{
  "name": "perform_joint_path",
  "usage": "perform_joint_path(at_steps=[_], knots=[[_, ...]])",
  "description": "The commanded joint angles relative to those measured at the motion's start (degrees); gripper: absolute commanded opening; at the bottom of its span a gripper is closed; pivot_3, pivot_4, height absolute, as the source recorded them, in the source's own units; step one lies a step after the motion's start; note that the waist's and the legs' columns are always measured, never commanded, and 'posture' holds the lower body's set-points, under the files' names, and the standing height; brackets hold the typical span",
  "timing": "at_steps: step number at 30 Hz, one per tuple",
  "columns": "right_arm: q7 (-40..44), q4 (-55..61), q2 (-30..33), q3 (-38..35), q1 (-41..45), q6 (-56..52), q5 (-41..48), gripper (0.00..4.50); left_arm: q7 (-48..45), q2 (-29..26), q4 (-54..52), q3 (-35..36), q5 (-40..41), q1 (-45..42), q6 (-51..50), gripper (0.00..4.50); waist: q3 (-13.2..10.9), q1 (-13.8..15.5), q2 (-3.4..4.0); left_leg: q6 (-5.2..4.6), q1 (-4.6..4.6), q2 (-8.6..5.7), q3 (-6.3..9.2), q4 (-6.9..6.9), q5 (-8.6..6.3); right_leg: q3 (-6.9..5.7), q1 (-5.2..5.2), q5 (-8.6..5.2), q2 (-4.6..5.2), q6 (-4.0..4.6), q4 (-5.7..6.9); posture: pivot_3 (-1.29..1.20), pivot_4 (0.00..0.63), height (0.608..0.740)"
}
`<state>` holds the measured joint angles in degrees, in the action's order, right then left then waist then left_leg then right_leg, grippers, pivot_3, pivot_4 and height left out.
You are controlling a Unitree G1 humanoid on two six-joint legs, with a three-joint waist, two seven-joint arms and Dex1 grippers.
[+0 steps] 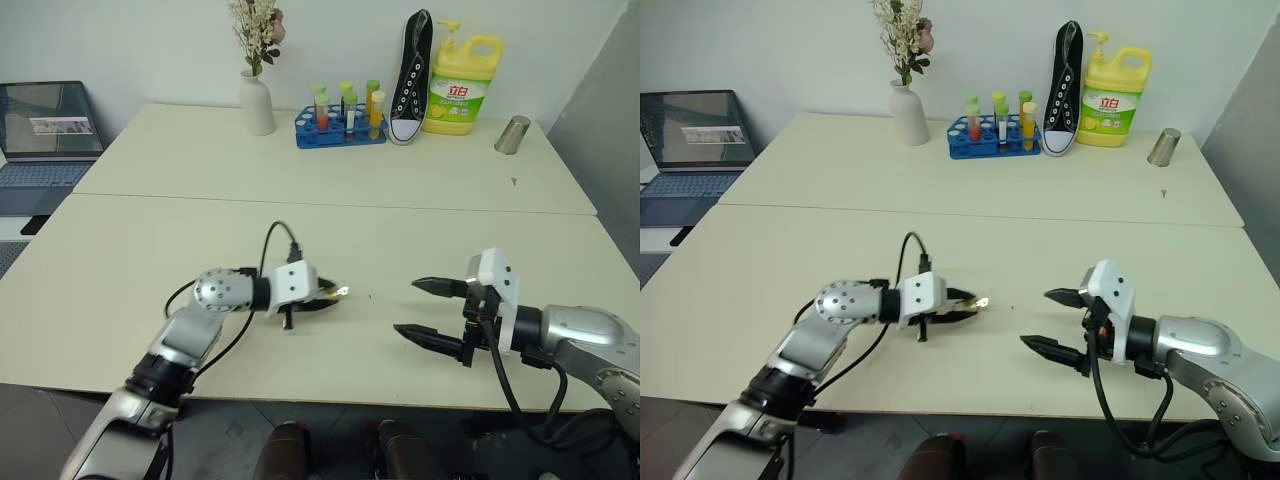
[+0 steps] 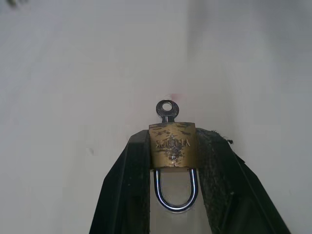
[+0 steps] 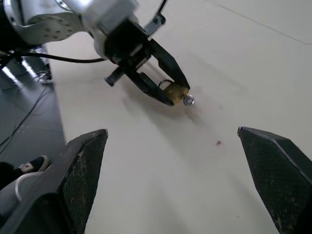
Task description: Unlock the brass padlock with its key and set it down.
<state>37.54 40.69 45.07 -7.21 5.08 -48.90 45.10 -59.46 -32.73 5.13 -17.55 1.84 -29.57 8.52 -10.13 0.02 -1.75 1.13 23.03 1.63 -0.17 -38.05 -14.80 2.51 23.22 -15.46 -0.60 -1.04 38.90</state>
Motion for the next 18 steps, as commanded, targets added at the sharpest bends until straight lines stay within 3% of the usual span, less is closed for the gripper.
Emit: perform_joint_path(at_steps=[1, 10, 18], knots=[[-1.1, 2.4, -0.2, -3.1, -2.2, 2.1, -0.4, 4.5, 0.7, 1.2, 2.3, 0.9, -1.2, -3.5, 12.2, 0.97, 0.0, -0.2, 0.01, 0.0, -0.01, 0.0, -0.01, 0.02, 0.0, 0.01, 0.0, 0.0, 0.0, 0.0, 0.0, 0.0, 0.15, 0.74], [-3.1, 3.2, -2.3, -3.4, -2.8, 4.5, -0.5, 4.5, 6.9, 2.7, 12.8, 1.1, -8.0, -10.7, 42.8, 0.97, 0.0, -0.4, 0.01, 0.0, -0.08, 0.06, 0.01, 0.06, 0.0, 0.0, 0.0, 0.0, -0.13, 0.0, 0.05, 0.0, 0.15, 0.74], [-3.7, 1.2, -4.2, -2.2, 1.4, 2.9, 2.8, 4.5, 12.4, 1.9, 15.9, 0.7, -12.8, -11.0, 50.3, 0.97, 0.0, -0.4, 0.01, 0.0, -0.06, 0.07, 0.01, 0.06, 0.0, -0.01, 0.0, 0.0, -0.12, -0.02, 0.03, 0.0, 0.15, 0.74]])
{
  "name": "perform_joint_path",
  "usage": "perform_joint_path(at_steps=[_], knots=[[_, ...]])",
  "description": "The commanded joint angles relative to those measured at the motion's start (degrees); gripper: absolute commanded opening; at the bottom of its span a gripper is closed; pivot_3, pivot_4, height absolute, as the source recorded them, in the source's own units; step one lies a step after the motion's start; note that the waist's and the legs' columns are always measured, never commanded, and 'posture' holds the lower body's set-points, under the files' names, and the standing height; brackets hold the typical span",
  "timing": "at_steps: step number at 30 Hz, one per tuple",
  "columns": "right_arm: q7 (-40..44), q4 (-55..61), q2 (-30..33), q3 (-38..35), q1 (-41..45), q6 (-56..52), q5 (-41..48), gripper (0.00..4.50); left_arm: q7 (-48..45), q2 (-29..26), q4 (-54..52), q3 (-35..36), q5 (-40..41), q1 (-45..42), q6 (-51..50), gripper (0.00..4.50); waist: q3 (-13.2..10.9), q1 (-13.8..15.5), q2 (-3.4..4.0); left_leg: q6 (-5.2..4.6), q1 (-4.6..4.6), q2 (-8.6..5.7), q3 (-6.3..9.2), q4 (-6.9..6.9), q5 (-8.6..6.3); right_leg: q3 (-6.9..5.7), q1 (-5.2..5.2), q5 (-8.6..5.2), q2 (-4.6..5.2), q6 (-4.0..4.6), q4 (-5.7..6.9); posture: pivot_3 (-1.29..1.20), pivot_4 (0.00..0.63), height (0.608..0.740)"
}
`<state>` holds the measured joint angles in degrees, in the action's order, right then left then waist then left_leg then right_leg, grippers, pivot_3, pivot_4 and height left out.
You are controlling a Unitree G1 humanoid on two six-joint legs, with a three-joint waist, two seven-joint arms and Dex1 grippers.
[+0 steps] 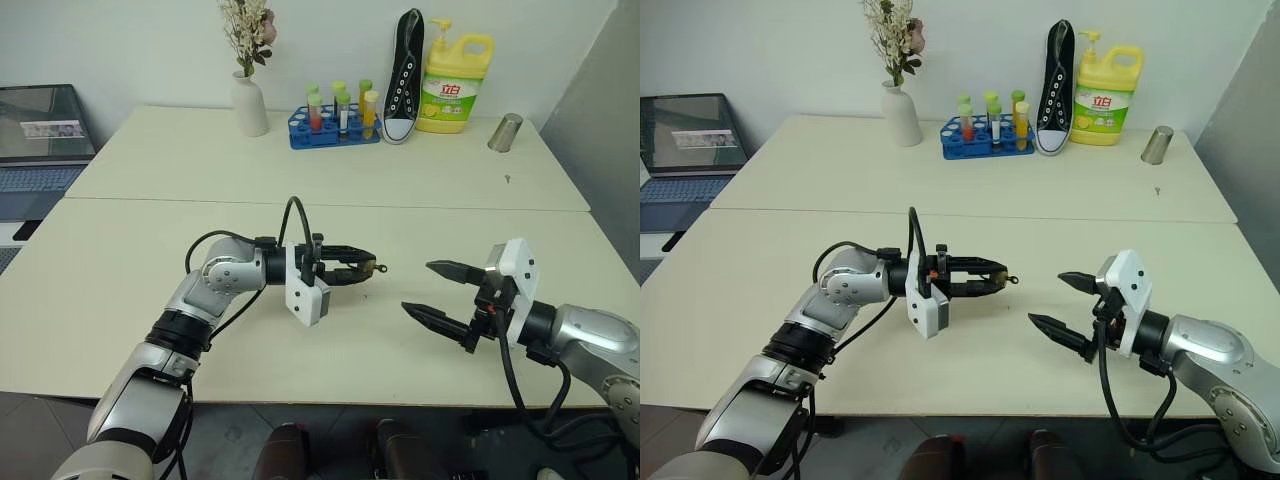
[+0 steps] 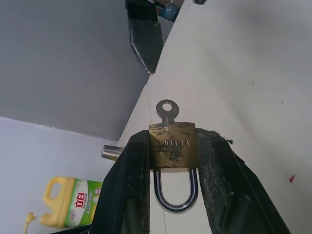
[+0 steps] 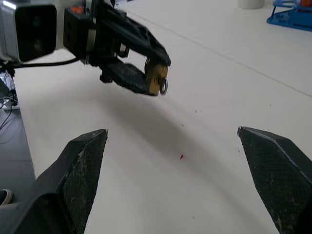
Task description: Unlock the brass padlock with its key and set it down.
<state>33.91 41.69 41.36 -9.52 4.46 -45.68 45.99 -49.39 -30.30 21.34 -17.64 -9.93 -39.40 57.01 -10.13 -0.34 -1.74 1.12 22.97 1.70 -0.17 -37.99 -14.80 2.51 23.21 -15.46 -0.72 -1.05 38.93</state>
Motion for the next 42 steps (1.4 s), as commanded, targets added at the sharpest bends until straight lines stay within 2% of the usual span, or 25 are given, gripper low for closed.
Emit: perform_joint_path(at_steps=[1, 9, 18, 27, 30, 36, 39, 40, 42], knots=[[-0.2, -0.1, -0.5, 0.4, 2.5, -0.5, 2.2, 4.5, 2.9, -0.7, -0.3, 0.7, -1.5, -1.2, 2.1, 0.97, 0.0, 0.0, 0.0, 0.0, 0.0, 0.0, -0.01, 0.0, 0.0, 0.0, 0.0, 0.0, 0.0, 0.0, 0.0, 0.0, 0.15, 0.74], [-1.8, -7.0, -5.8, 2.9, 9.3, -3.2, 6.2, 4.5, 7.3, -1.9, -1.5, 1.0, -4.8, 0.0, 3.0, 0.97, 0.0, -0.1, 0.0, 0.0, -0.02, 0.01, -0.01, 0.0, 0.0, -0.01, 0.0, 0.01, -0.01, 0.01, 0.02, 0.0, 0.15, 0.74], [1.2, -10.8, -6.6, 7.6, 13.0, -3.1, 4.5, 4.5, 10.7, -2.7, -1.4, 0.5, -6.7, 0.2, 3.8, 0.97, 0.0, -0.1, 0.0, 0.0, -0.01, 0.01, 0.0, 0.0, 0.0, -0.03, 0.0, 0.01, 0.02, 0.01, 0.02, 0.0, 0.15, 0.74], [2.9, -13.8, -7.5, 8.8, 15.4, -3.3, 4.7, 4.5, 11.9, -3.2, -1.1, 0.0, -7.2, 0.1, 4.2, 0.97, 0.0, -0.1, 0.01, 0.0, -0.02, 0.02, -0.01, 0.0, 0.0, -0.05, 0.0, 0.06, 0.02, 0.1, 0.04, 0.0, 0.15, 0.74], [3.3, -14.7, -8.0, 8.9, 16.1, -3.4, 4.8, 3.86, 12.1, -3.4, -1.1, 0.0, -7.3, 0.1, 4.2, 0.97, 0.0, -0.1, 0.01, 0.0, -0.02, 0.02, 0.01, 0.0, 0.0, -0.06, 0.0, 0.07, 0.02, 0.11, 0.04, 0.0, 0.15, 0.74], [4.1, -16.2, -8.5, 9.6, 17.3, -3.6, 4.5, 1.69, 12.3, -3.7, -1.5, -0.4, -7.5, 0.2, 4.0, 0.97, 0.0, -0.1, 0.01, 0.0, -0.02, 0.02, 0.0, 0.0, 0.0, -0.07, 0.0, 0.14, 0.02, 0.24, 0.04, 0.0, 0.15, 0.74], [4.4, -16.7, -8.5, 9.9, 17.5, -3.5, 4.3, 0.37, 12.3, -3.7, -1.8, -0.5, -7.3, 0.4, 3.8, 0.97, 0.0, -0.1, 0.01, 0.0, -0.01, 0.02, 0.0, 0.0, 0.0, -0.07, 0.0, 0.15, 0.02, 0.26, 0.04, 0.0, 0.15, 0.74], [4.5, -16.8, -8.5, 9.9, 17.6, -3.5, 4.3, 0.06, 12.3, -3.7, -1.8, -0.5, -7.3, 0.4, 3.7, 0.97, 0.0, -0.1, 0.01, 0.0, -0.01, 0.02, -0.01, 0.0, 0.0, -0.07, 0.0, 0.15, 0.02, 0.26, 0.04, 0.0, 0.15, 0.74], [5.0, -17.0, -8.3, 10.2, 17.8, -3.7, 4.3, 0.0, 12.5, -3.7, -2.0, -0.4, -7.4, 0.6, 3.6, 0.97, 0.0, -0.1, 0.01, 0.0, -0.02, 0.02, -0.01, 0.0, 0.0, -0.08, 0.01, 0.16, 0.02, 0.27, 0.04, 0.0, 0.15, 0.74]])
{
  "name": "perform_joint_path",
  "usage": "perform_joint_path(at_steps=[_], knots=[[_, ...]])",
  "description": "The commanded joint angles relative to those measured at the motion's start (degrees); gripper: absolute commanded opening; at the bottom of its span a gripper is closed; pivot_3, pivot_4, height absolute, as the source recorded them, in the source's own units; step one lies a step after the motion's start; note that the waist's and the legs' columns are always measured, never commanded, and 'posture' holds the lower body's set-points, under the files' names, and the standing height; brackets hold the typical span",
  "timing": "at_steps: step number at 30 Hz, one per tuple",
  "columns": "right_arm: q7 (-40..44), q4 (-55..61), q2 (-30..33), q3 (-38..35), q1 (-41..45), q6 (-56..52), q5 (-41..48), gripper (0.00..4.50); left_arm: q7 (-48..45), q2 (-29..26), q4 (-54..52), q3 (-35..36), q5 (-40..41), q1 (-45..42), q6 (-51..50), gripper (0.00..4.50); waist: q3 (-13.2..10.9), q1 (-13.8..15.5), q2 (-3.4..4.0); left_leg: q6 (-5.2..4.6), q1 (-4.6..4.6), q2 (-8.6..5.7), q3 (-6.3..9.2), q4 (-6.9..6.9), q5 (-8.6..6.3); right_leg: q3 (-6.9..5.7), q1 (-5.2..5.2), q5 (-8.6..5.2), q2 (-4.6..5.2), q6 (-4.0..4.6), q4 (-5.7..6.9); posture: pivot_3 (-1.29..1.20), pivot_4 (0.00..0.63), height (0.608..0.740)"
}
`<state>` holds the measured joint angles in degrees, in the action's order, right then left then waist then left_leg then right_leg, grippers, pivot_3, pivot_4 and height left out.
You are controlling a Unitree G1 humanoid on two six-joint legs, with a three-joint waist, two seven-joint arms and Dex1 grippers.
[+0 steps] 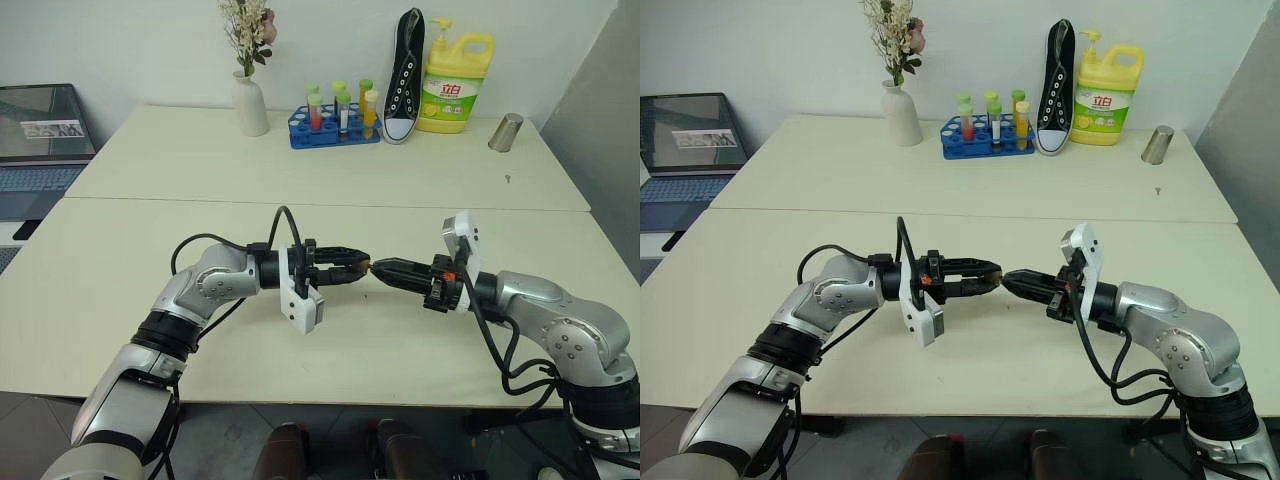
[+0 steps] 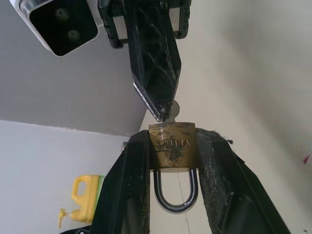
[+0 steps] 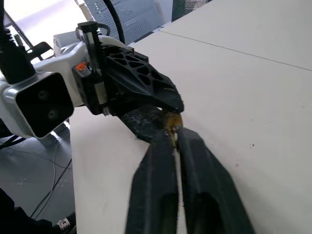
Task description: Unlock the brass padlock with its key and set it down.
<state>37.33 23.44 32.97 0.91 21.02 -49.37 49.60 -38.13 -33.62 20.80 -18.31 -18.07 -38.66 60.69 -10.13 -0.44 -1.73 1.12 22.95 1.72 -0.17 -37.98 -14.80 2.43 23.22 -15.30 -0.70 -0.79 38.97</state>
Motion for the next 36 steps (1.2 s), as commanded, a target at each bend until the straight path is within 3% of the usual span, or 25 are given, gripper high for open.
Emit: perform_joint_path(at_steps=[1, 9, 16, 22, 36], knots=[[1.8, 1.2, 0.2, -0.1, 1.3, -0.1, 0.6, 0.0, 1.2, -0.4, -1.4, 0.3, 0.7, -0.2, -0.1, 0.97, 0.0, 0.0, 0.0, 0.0, 0.0, 0.0, 0.01, 0.0, 0.0, 0.0, 0.0, 0.0, 0.0, 0.0, 0.0, 0.0, 0.15, 0.74], [2.9, 0.4, 0.5, 0.2, 2.7, -1.2, 0.6, 0.0, 2.2, -0.5, -1.5, 0.7, -0.5, 0.2, 0.2, 0.97, 0.0, 0.0, 0.0, 0.0, 0.0, 0.0, 0.0, 0.0, 0.0, -0.02, 0.0, 0.0, 0.0, 0.0, 0.0, 0.0, 0.15, 0.74], [1.5, -2.0, -0.1, -2.5, 5.4, -8.9, 6.4, 0.0, 3.4, -0.8, -1.3, 0.7, -1.9, 0.1, 1.0, 0.97, 0.0, 0.0, 0.0, 0.0, 0.0, 0.01, 0.0, 0.0, 0.0, -0.01, 0.0, 0.01, 0.01, 0.01, 0.01, 0.0, 0.15, 0.74], [-6.1, -9.5, -2.3, -7.7, 11.0, -23.1, 18.1, 0.0, 6.3, -1.4, -0.3, 1.1, -5.6, -0.4, 3.1, 0.97, 0.0, 0.0, 0.0, 0.0, 0.0, 0.04, 0.01, 0.0, 0.0, 0.03, 0.0, 0.02, 0.06, 0.03, 0.03, 0.0, 0.15, 0.74], [-21.3, -19.4, -7.3, -13.0, 16.5, -35.2, 29.0, 0.0, 12.2, -2.3, 0.5, 0.8, -10.9, -0.8, 3.8, 0.97, 0.0, -0.1, 0.01, -0.01, 0.04, 0.0, 0.01, 0.03, 0.0, 0.0, 0.02, 0.02, 0.27, 0.03, 0.03, 0.0, 0.15, 0.74]])
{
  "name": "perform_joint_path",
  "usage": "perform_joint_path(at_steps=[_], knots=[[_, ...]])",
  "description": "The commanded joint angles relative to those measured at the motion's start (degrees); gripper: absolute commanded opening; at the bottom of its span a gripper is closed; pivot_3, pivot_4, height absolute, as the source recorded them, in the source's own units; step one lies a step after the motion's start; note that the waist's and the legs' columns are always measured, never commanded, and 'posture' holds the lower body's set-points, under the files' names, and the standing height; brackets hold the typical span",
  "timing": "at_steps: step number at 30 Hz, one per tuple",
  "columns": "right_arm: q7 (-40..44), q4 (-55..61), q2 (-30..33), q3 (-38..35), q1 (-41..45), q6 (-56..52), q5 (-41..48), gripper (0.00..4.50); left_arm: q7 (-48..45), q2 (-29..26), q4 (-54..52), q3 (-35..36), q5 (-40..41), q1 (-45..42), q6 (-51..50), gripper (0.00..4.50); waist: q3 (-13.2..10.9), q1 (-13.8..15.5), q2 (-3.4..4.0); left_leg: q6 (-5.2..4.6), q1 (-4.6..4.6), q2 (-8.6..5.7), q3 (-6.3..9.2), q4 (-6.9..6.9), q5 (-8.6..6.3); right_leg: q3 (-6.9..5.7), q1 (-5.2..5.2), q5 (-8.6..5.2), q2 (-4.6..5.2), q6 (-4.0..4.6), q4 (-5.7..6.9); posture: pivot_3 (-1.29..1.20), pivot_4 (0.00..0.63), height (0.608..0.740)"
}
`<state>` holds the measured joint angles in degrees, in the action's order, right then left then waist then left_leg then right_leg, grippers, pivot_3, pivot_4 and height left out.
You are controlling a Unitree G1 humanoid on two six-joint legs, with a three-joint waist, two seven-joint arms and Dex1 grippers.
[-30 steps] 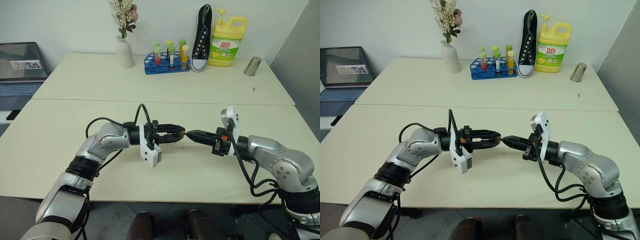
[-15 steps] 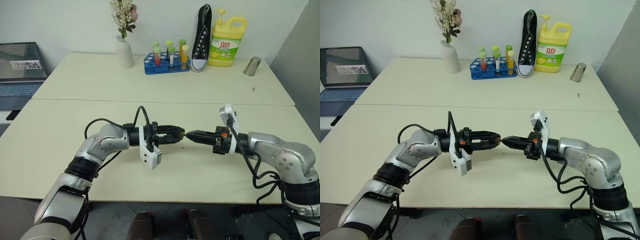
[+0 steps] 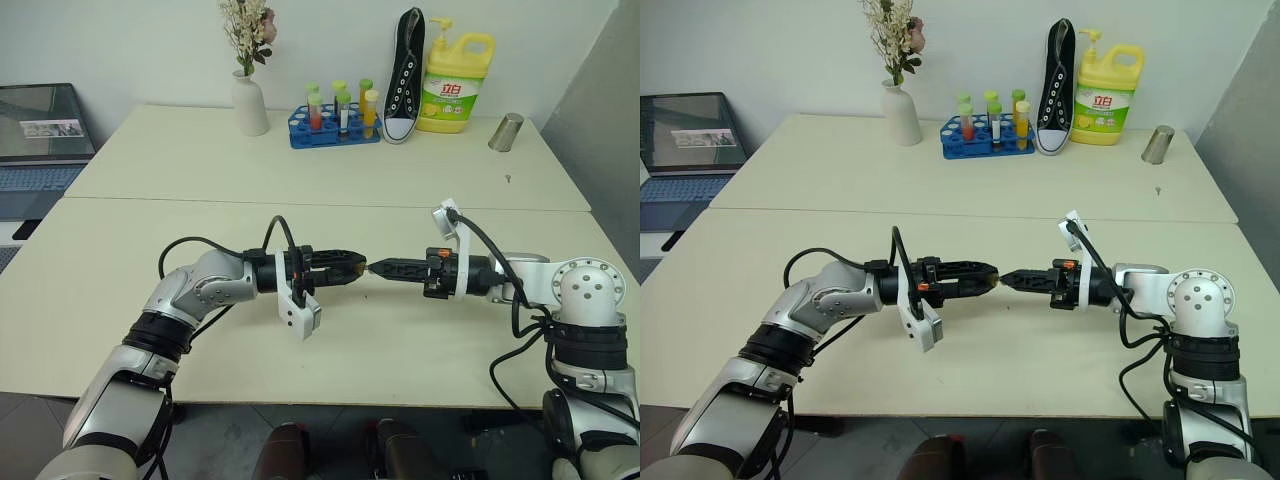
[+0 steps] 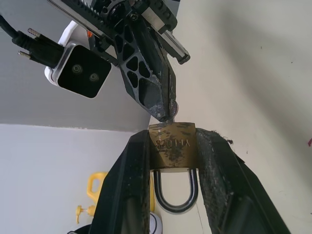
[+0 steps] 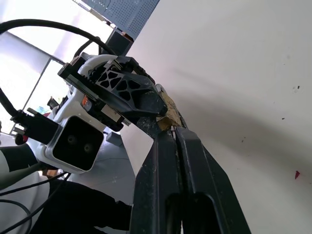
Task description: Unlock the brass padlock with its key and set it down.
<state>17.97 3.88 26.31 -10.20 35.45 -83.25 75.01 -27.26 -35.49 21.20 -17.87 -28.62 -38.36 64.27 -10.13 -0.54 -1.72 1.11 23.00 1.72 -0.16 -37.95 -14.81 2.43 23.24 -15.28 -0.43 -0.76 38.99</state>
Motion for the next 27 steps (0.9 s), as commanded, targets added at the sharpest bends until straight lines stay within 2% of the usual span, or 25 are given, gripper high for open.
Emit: perform_joint_path(at_steps=[1, 6, 11, 14, 16, 17, 18, 20, 22, 26, 27], knots=[[-2.5, -0.1, -0.7, -1.9, 2.2, -1.5, 3.9, 0.0, 1.7, -0.5, 0.3, 0.4, -0.7, -1.2, 0.3, 0.97, 0.0, 0.0, 0.0, 0.0, 0.0, 0.0, 0.0, 0.0, 0.0, 0.0, 0.01, 0.0, 0.0, 0.0, 0.0, 0.0, 0.15, 0.74], [-5.5, -1.3, -1.2, -2.4, 2.6, -1.8, 6.2, 0.0, 2.6, -0.7, 0.6, 0.1, -1.3, -1.2, 0.5, 0.97, 0.0, -0.3, 0.0, -0.01, 0.02, 0.01, 0.01, 0.01, 0.0, -0.01, 0.01, 0.0, 0.0, 0.0, 0.0, 0.0, 0.15, 0.74], [-3.3, 2.5, -0.2, -0.9, 2.3, 0.2, 4.0, 0.0, 2.9, -0.9, 0.8, 0.0, -1.0, -1.1, 0.2, 0.97, 0.0, -0.5, 0.0, -0.01, 0.03, 0.0, 0.02, 0.01, 0.0, -0.02, 0.02, 0.0, 0.0, 0.0, -0.01, 0.0, 0.15, 0.74], [0.9, 8.0, 2.0, 2.1, 0.6, 2.9, 0.3, 0.61, 2.8, -1.0, 0.7, -0.1, -0.6, -1.0, 0.0, 0.97, 0.0, -0.7, 0.0, -0.01, 0.03, 0.01, 0.02, 0.02, 0.0, -0.02, 0.03, 0.0, 0.0, -0.01, -0.01, 0.0, 0.15, 0.74], [3.6, 11.9, 3.5, 4.4, -0.6, 6.8, -4.1, 1.23, 2.8, -1.0, 0.7, -0.2, -0.4, -1.0, -0.4, 0.97, 0.0, -0.8, 0.01, -0.01, 0.04, -0.02, 0.04, 0.04, -0.01, -0.03, 0.05, -0.01, 0.0, -0.01, -0.01, 0.0, 0.15, 0.74], [5.1, 13.5, 4.6, 5.7, -1.0, 8.9, -6.6, 1.68, 2.9, -1.0, 0.7, -0.2, -0.4, -1.0, -0.5, 0.97, 0.0, -0.9, 0.01, -0.01, 0.06, 0.01, 0.05, 0.04, -0.01, -0.05, 0.05, -0.01, 0.0, -0.02, -0.03, 0.0, 0.15, 0.74], [6.2, 14.2, 5.2, 6.5, -1.2, 10.3, -8.2, 1.88, 2.9, -1.1, 0.7, -0.2, -0.3, -1.0, -0.6, 0.97, 0.0, -0.9, 0.01, -0.01, 0.05, 0.0, 0.04, 0.04, -0.01, -0.05, 0.05, -0.01, -0.01, -0.02, -0.03, 0.0, 0.15, 0.74], [11.4, 18.3, 9.1, 9.2, -3.1, 15.0, -13.3, 2.37, 2.8, -1.1, 0.7, -0.3, 0.0, -1.0, -0.8, 0.97, 0.0, -0.9, 0.01, -0.01, 0.05, -0.01, 0.04, 0.04, -0.01, -0.05, 0.06, -0.01, -0.01, -0.02, -0.03, 0.0, 0.15, 0.74], [15.5, 21.6, 12.4, 11.3, -5.0, 19.3, -17.5, 3.09, 2.7, -1.2, 0.7, -0.3, 0.3, -0.9, -1.0, 0.97, 0.0, -0.9, 0.01, -0.01, 0.06, -0.03, 0.08, 0.03, -0.01, -0.1, 0.06, -0.02, -0.01, -0.03, -0.03, 0.0, 0.15, 0.74], [18.3, 25.5, 14.8, 14.1, -8.6, 27.7, -26.0, 4.49, 2.7, -1.2, 0.6, -0.3, 0.4, -1.0, -1.2, 0.97, 0.0, -1.0, 0.01, -0.01, 0.05, -0.02, 0.04, 0.03, -0.01, -0.07, 0.06, -0.03, -0.01, -0.05, -0.04, 0.0, 0.15, 0.74], [16.8, 24.7, 12.6, 13.8, -9.1, 28.5, -26.3, 4.5, 2.5, -1.2, 0.7, -0.4, 0.8, -1.2, -1.3, 0.97, 0.0, -1.0, 0.01, -0.01, 0.05, -0.01, 0.05, 0.03, -0.01, -0.07, 0.06, -0.13, -0.01, -0.22, -0.03, 0.0, 0.15, 0.74]])
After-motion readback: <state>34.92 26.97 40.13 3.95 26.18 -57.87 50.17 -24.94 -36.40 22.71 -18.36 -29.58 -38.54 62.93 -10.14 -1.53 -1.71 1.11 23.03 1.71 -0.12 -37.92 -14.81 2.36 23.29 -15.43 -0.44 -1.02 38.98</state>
